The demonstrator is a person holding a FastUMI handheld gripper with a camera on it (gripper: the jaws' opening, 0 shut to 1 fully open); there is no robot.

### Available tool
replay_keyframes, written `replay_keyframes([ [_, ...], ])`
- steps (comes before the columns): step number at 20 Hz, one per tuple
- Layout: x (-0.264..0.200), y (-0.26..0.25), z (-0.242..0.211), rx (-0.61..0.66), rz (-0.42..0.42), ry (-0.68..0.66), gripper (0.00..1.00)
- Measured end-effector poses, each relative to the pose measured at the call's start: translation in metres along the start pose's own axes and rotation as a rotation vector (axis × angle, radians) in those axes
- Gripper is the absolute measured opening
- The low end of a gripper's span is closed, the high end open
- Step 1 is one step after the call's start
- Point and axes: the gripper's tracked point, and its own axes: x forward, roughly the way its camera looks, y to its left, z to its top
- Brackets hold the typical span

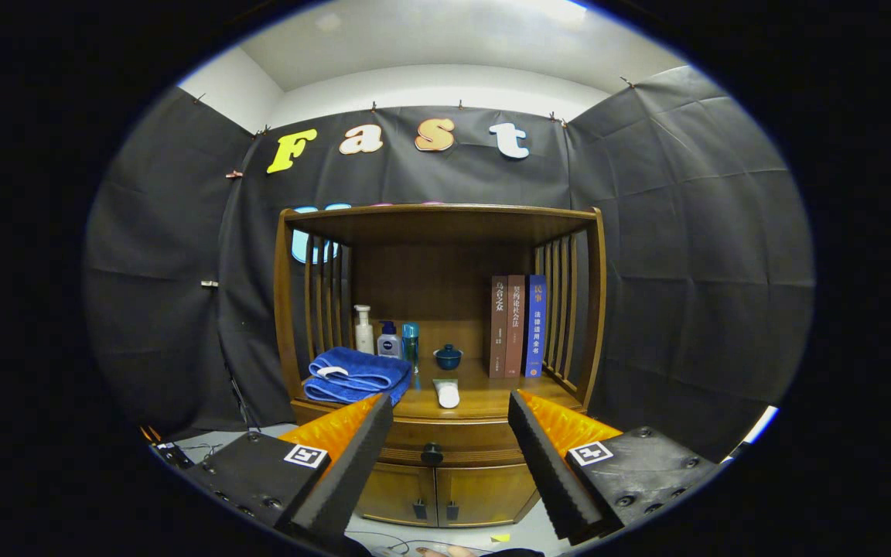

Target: Pull open the drawer, take out the items inside it, and place them on the countertop above the cabinet.

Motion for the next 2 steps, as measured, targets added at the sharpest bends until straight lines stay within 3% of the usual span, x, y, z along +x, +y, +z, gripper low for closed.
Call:
replay_keyframes([
  [2,0.0004,-0.0006,-0.0004,-0.002,-0.001,0.002,0.97],
])
